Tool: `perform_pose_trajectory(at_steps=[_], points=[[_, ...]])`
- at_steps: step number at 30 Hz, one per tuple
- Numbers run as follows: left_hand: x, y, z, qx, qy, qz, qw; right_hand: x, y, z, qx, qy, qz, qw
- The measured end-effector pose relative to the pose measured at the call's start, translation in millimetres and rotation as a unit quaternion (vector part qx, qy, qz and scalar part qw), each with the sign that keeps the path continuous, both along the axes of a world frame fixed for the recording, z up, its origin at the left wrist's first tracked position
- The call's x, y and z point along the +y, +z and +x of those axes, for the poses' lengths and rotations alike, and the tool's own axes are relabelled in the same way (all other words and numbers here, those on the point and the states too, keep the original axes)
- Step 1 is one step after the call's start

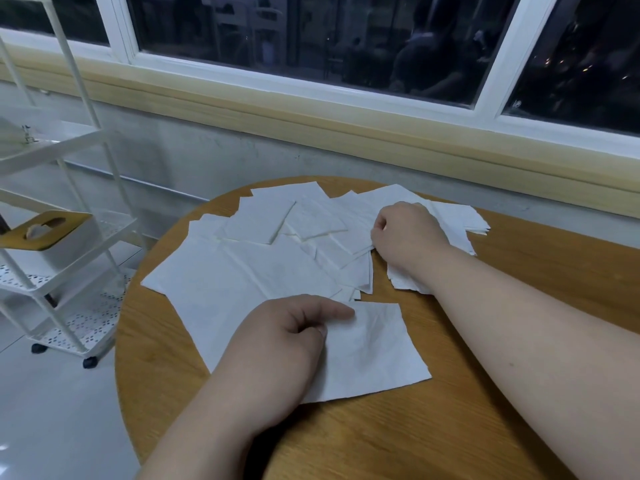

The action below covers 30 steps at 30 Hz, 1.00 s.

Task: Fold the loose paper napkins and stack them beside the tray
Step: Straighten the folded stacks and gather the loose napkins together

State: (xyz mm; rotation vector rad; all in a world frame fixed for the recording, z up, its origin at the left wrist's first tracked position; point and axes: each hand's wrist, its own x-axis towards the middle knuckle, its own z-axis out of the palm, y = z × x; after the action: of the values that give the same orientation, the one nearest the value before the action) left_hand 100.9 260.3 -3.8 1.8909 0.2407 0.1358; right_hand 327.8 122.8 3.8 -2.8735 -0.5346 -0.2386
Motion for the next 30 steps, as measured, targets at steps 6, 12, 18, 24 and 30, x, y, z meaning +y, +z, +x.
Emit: perform_pose_trajectory(at_steps=[6, 12, 18, 24, 30], points=[[1.3, 0.9, -0.3, -0.013, 0.018, -0.011, 1.000, 26.6, 9.5, -16.3, 0.052, 0.119, 0.085, 0.988], [7.7, 4.5, -2.6, -0.036, 0.000, -0.020, 0.999, 48.4, 5.4, -13.4, 0.043, 0.166, 0.017, 0.985], [13.7, 3.5, -3.2, -0.019, -0.011, -0.013, 1.000, 54.9, 4.3, -14.4, -0.027, 0.177, -0.059, 0.982], [14.4, 4.1, -4.5, -0.020, -0.023, -0.005, 1.000, 44.1, 13.2, -25.1, -0.023, 0.119, 0.105, 0.987], [12.3, 2.5, -5.1, -0.009, -0.039, 0.019, 0.999, 0.7, 30.7, -74.8, -0.016, 0.059, 0.297, 0.953]])
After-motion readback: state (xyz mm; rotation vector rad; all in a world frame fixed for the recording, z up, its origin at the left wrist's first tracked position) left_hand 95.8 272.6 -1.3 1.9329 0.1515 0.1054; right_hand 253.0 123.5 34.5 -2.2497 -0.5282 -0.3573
